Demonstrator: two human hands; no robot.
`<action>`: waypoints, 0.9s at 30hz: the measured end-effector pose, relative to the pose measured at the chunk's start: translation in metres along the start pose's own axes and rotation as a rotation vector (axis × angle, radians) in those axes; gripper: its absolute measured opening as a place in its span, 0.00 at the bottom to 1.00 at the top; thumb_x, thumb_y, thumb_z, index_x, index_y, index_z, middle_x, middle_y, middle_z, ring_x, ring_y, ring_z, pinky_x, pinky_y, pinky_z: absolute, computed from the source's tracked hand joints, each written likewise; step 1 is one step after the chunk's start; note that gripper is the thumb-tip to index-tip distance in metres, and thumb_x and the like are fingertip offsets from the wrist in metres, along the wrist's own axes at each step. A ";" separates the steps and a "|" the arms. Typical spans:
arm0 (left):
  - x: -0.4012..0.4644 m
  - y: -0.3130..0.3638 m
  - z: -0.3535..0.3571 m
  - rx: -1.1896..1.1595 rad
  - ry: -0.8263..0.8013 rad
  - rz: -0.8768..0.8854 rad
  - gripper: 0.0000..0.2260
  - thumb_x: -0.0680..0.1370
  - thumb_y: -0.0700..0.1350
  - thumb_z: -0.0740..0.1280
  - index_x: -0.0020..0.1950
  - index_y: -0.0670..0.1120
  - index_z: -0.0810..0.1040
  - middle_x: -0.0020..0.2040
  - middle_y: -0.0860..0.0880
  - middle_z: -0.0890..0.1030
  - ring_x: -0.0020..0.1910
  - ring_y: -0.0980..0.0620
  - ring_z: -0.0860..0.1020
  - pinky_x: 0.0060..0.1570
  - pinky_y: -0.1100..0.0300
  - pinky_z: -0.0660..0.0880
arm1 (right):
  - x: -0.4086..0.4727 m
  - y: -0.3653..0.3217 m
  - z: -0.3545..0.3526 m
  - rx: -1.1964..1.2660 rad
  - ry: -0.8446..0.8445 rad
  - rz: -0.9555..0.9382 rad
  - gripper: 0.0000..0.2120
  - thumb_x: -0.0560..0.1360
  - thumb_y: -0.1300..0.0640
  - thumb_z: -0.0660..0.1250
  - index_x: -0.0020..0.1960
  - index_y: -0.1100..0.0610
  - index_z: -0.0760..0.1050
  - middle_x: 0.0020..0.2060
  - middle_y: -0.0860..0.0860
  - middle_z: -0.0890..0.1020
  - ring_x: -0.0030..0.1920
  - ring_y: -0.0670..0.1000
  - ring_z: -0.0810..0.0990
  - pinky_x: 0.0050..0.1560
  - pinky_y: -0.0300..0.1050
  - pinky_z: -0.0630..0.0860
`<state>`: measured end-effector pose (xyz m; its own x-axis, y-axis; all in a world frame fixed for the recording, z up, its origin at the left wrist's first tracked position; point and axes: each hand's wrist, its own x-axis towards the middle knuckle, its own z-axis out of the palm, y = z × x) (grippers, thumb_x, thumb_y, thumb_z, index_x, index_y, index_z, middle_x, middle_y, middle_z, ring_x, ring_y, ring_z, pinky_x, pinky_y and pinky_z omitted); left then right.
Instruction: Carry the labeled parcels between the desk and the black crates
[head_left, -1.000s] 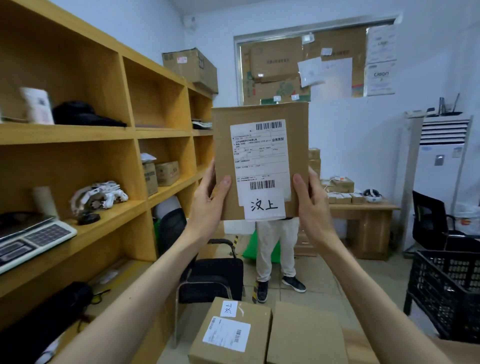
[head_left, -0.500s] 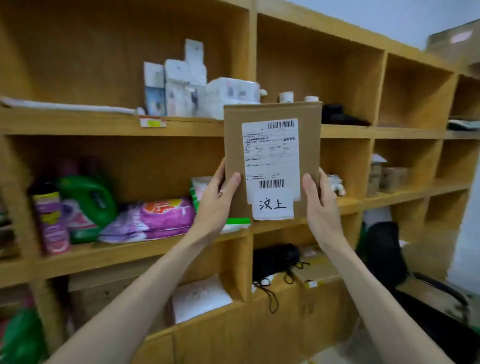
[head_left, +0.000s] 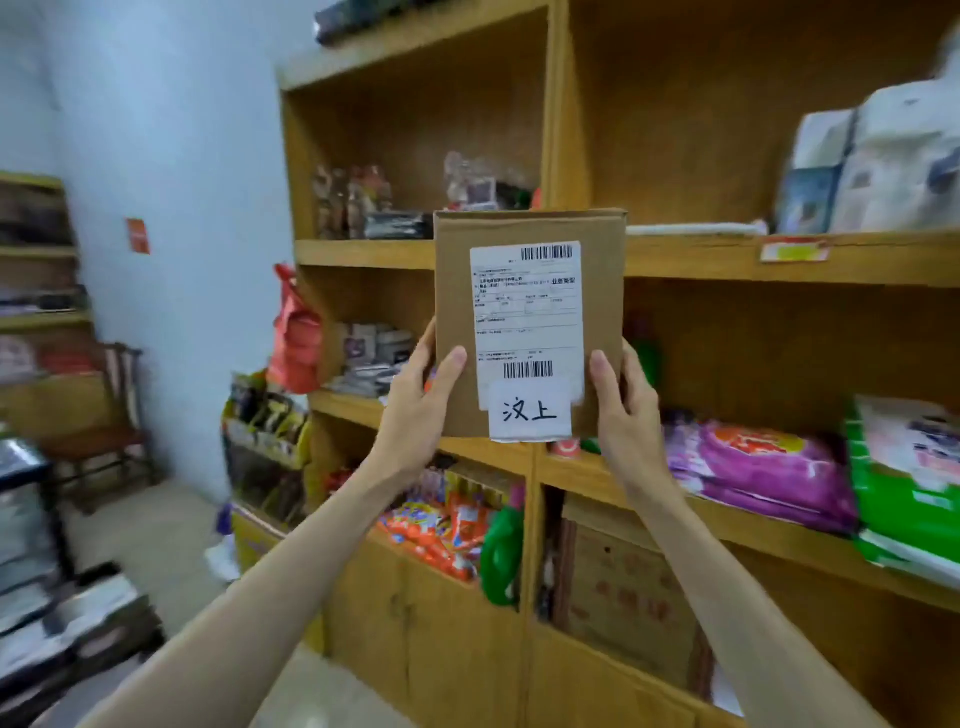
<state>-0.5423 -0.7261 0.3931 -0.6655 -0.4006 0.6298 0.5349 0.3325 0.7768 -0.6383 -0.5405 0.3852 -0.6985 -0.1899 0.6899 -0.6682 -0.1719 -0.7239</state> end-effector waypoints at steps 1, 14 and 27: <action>-0.006 0.002 -0.017 0.047 0.060 0.000 0.22 0.85 0.45 0.61 0.79 0.47 0.66 0.66 0.55 0.81 0.60 0.58 0.81 0.54 0.63 0.79 | 0.001 0.003 0.017 0.028 -0.037 0.010 0.29 0.81 0.40 0.60 0.78 0.51 0.63 0.70 0.46 0.75 0.71 0.45 0.72 0.72 0.55 0.69; -0.129 0.085 -0.155 0.443 0.522 -0.084 0.26 0.83 0.55 0.62 0.80 0.51 0.64 0.70 0.51 0.78 0.64 0.53 0.80 0.62 0.53 0.79 | -0.068 -0.039 0.178 0.469 -0.533 0.089 0.27 0.82 0.40 0.60 0.79 0.46 0.61 0.68 0.33 0.72 0.68 0.33 0.69 0.72 0.42 0.69; -0.216 0.135 -0.318 0.577 0.722 -0.125 0.22 0.84 0.54 0.61 0.79 0.54 0.66 0.67 0.53 0.80 0.60 0.53 0.82 0.55 0.58 0.82 | -0.152 -0.111 0.346 0.608 -0.754 0.122 0.27 0.83 0.45 0.59 0.79 0.51 0.61 0.74 0.45 0.71 0.73 0.43 0.68 0.75 0.48 0.66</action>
<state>-0.1610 -0.8667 0.3643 -0.1119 -0.8316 0.5440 0.0111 0.5464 0.8375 -0.3690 -0.8274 0.3580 -0.2659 -0.7716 0.5779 -0.2084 -0.5393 -0.8159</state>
